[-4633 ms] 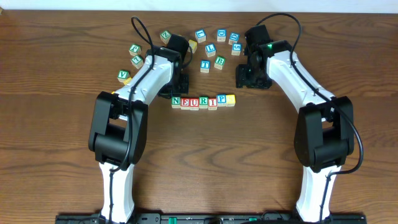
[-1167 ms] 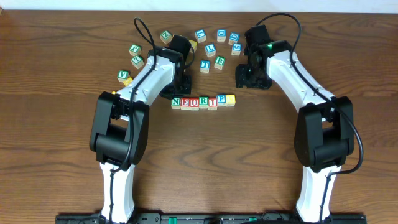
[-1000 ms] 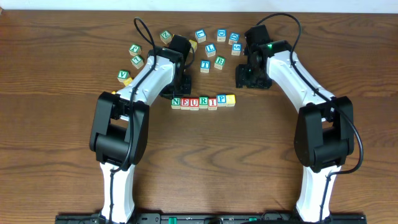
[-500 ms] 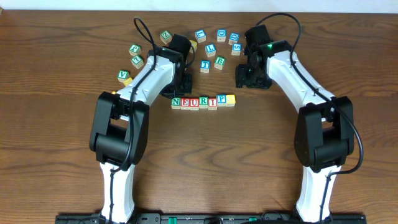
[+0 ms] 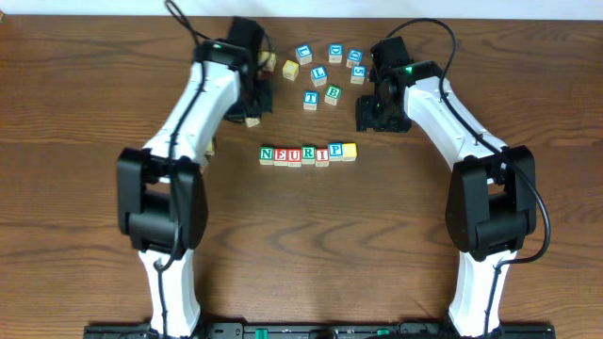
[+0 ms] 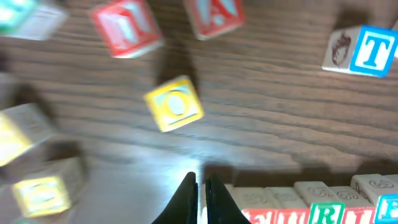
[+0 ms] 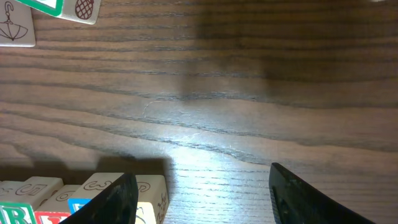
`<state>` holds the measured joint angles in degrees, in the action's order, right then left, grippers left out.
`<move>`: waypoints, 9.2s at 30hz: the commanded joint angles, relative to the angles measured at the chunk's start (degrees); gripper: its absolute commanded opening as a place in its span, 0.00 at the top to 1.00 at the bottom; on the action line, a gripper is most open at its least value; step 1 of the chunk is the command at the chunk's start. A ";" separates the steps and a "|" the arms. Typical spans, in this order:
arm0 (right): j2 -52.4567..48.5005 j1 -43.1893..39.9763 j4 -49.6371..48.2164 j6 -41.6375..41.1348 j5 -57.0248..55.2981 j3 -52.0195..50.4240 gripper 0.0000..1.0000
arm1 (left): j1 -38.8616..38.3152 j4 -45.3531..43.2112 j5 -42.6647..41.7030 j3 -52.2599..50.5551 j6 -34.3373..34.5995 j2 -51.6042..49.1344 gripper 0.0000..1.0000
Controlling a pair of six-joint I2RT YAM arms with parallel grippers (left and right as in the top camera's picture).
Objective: Spell out NEURIPS
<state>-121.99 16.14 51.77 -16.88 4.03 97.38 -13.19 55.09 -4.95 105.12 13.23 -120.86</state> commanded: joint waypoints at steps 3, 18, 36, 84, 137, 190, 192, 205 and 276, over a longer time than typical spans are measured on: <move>-0.15 0.07 0.11 1.40 -0.46 3.63 0.38 | 3.98 0.63 1.55 1.60 -0.74 8.20 0.92; -0.63 6.27 -7.74 -0.17 7.48 6.03 0.66 | 9.53 3.34 1.55 1.22 -0.72 11.45 0.92; -7.45 14.03 -12.46 -4.59 5.97 5.95 0.99 | 9.53 3.41 1.53 1.11 -0.70 11.43 0.92; -9.42 17.00 -5.11 -2.75 1.90 5.84 0.99 | 9.53 4.04 1.53 0.96 -0.72 11.43 0.93; -8.76 9.46 2.08 -1.70 1.88 7.80 0.99 | 9.53 4.02 1.53 0.96 -0.72 11.43 0.93; -8.76 10.21 5.92 -1.68 1.88 7.80 0.99 | 9.53 4.02 1.53 0.96 -0.72 11.43 0.93; -8.76 10.21 5.86 -1.68 1.88 7.80 0.99 | 9.53 4.02 1.53 0.96 -0.72 11.43 0.93; -8.74 7.26 3.08 -1.27 1.90 8.96 0.96 | 9.53 4.00 1.53 0.96 -0.72 11.43 0.92; -8.70 -2.01 21.75 4.09 2.58 28.81 0.99 | 9.66 2.49 17.79 0.98 -4.28 19.23 0.72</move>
<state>-131.24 15.77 71.90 -15.00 6.42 122.91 -3.79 57.58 7.22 105.89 9.67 -105.23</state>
